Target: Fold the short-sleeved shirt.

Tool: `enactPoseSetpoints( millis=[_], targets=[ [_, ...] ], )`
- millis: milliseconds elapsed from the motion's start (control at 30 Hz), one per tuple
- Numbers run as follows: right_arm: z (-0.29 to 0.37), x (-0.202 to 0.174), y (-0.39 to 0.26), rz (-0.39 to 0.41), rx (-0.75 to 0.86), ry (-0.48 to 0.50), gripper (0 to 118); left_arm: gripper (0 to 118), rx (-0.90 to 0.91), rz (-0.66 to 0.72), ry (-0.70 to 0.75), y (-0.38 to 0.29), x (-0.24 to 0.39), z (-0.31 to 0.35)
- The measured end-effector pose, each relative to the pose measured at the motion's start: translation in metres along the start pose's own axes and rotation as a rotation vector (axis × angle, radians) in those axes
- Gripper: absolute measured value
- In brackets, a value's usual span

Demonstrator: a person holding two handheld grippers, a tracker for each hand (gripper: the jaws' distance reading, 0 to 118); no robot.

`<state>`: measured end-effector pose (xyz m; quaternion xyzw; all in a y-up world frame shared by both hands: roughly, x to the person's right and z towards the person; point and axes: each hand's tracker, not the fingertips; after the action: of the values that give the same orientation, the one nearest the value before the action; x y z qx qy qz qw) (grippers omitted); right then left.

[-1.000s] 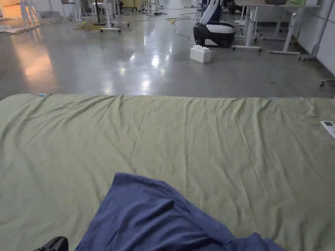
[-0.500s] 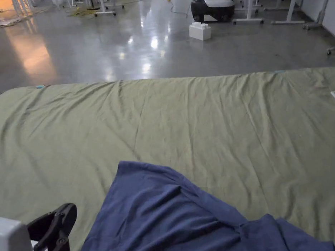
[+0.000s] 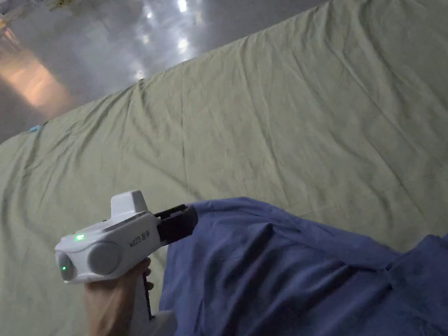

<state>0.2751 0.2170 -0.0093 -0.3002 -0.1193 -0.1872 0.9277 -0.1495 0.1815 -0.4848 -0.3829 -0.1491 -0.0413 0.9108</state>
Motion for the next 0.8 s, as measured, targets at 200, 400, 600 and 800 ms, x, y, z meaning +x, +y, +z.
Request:
enactPoseSetpoints(
  millis=[200, 400, 600, 800],
  targets=[
    [-0.008, 0.005, 0.001, 0.022, -0.038, -0.048, 0, 71, -0.07, 0.069, -0.002, 0.006, -0.016, -0.071],
    [-0.019, 0.009, 0.003, 0.032, -0.075, -0.066, 0, 18, -0.124, -0.045, 0.065, -0.004, 0.006, -0.085],
    [-0.042, 0.014, 0.031, 0.028, -0.073, -0.072, 1, 9, -0.209, -0.106, 0.09, 0.0, 0.032, -0.091],
    [-0.1, 0.029, 0.088, -0.031, -0.27, -0.117, 96, 9, -0.28, -0.152, 0.099, 0.011, 0.042, -0.094]
  ],
)
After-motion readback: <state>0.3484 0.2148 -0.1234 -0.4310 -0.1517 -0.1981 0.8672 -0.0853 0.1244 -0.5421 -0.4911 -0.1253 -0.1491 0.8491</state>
